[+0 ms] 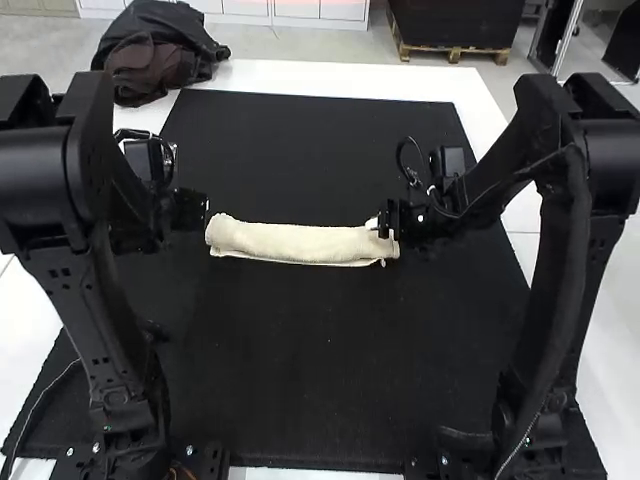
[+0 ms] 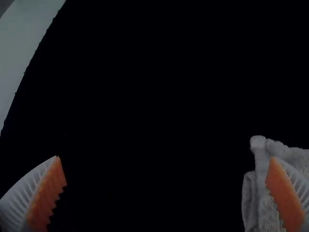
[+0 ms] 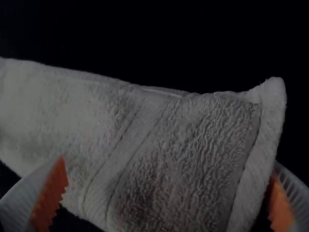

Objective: Fold the towel.

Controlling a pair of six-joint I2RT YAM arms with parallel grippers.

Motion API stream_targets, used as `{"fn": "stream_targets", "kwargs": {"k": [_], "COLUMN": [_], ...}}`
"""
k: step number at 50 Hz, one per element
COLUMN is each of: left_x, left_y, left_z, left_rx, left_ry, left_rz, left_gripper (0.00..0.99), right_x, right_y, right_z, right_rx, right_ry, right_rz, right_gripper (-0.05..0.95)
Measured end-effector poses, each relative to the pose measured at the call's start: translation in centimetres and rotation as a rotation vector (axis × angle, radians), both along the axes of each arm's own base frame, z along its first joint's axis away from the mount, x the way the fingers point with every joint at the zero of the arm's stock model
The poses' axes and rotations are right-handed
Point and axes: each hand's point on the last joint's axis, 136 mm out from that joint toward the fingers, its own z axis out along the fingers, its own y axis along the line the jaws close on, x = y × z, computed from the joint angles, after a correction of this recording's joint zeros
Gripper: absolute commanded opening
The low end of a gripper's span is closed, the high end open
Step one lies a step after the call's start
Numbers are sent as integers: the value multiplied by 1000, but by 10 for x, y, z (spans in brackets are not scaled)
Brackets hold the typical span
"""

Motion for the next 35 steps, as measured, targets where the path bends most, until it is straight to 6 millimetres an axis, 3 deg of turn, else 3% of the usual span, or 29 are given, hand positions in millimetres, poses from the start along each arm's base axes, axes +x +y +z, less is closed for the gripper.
{"fn": "stream_targets", "kwargs": {"k": [13, 35], "left_x": [0, -2], "left_y": [2, 13], "left_z": [18, 19], "left_rx": [10, 10], "left_ry": [-43, -46], "left_rz": [4, 33], "left_gripper": [970, 970], "right_x": [1, 9], "right_y": [0, -20], "right_z": [-1, -4], "right_rx": [-15, -47], "right_ry": [-3, -1], "right_rz": [-10, -73], "right_gripper": [900, 900]}}
